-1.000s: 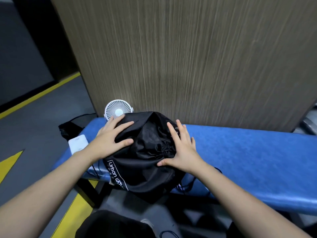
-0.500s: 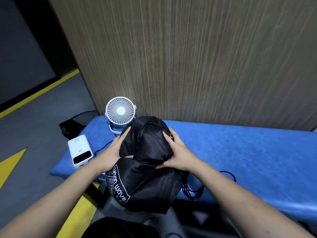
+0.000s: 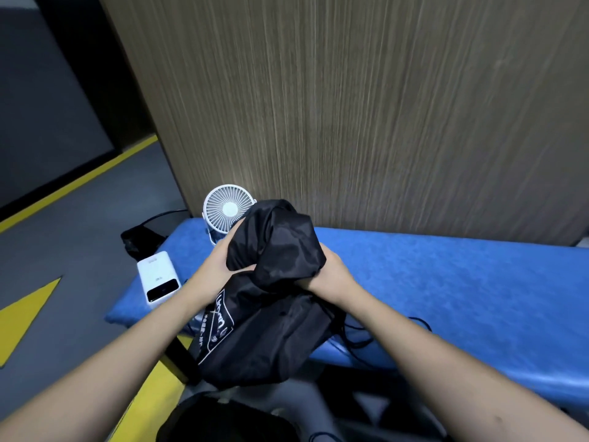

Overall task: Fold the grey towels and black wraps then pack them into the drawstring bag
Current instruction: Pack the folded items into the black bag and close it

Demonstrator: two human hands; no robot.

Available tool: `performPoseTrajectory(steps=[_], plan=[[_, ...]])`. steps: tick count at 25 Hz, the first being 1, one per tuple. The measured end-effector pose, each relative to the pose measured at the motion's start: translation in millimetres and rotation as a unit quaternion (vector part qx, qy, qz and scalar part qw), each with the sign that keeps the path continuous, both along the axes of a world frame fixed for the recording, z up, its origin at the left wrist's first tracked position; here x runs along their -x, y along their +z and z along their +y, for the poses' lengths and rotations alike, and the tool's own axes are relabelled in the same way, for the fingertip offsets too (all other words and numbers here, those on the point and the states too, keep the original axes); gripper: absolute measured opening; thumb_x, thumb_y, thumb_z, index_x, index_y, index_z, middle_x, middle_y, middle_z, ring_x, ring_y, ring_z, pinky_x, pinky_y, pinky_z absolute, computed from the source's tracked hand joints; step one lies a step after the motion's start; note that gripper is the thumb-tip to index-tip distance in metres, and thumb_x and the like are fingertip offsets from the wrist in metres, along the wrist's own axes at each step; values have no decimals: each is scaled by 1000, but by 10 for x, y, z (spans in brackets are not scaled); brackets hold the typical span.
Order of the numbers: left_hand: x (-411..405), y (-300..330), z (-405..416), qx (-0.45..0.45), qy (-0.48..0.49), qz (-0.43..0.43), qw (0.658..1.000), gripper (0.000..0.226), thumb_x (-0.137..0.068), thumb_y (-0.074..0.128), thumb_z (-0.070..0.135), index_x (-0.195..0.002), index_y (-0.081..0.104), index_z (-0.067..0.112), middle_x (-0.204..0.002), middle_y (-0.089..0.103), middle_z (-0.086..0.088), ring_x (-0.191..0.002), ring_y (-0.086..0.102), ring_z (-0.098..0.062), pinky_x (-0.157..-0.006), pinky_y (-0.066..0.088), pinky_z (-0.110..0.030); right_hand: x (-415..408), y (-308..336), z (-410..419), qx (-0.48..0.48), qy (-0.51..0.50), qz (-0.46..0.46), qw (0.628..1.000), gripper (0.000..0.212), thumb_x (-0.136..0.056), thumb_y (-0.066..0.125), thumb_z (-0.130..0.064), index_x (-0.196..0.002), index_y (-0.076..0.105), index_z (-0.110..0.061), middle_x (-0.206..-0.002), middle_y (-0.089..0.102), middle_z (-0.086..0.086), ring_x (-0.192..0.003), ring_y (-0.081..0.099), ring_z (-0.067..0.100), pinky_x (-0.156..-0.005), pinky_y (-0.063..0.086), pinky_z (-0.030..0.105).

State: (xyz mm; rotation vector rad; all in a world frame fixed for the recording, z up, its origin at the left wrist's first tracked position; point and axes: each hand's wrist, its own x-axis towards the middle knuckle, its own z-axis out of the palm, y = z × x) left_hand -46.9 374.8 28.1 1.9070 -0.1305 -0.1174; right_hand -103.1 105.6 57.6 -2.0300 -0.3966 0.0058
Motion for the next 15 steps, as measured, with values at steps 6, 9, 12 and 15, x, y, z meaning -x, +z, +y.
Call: performPoseTrajectory(steps=[6, 9, 12, 15], plan=[[819, 1344, -1115, -19, -112, -156, 981, 81, -77, 82, 15, -138, 34, 37, -131, 55, 35, -126, 50, 9, -98, 39, -8, 271, 827, -707, 0, -22, -46, 999, 48, -83, 75, -19, -117, 47, -36, -99, 50, -33, -108, 52, 6, -87, 38, 24], [853, 1575, -1787, -18, -138, -172, 975, 77, -84, 71, -3, -136, 29, 36, -115, 51, 53, -113, 47, 26, -91, 34, 2, 518, 1026, -1374, 18, -76, -50, 996, 44, -83, 74, -21, -107, 44, -43, -98, 50, -31, -110, 55, 12, -88, 40, 28], [908, 1633, -2693, -26, -194, -181, 964, 72, -86, 68, 0, -130, 30, 43, -108, 49, 57, -108, 47, 30, -88, 34, 4, 793, 1078, -2215, 34, -139, -44, 989, 45, -85, 74, -23, -117, 49, -39, -104, 51, -24, -107, 51, 10, -91, 42, 30], [914, 1630, -3706, -6, -257, -173, 951, 71, -86, 68, 0, -127, 31, 45, -105, 55, 53, -104, 49, 30, -86, 35, 4, 1118, 1098, -3138, 54, -234, -40, 970, 50, -83, 76, -18, -123, 50, -31, -100, 51, -23, -105, 50, 9, -84, 38, 27]])
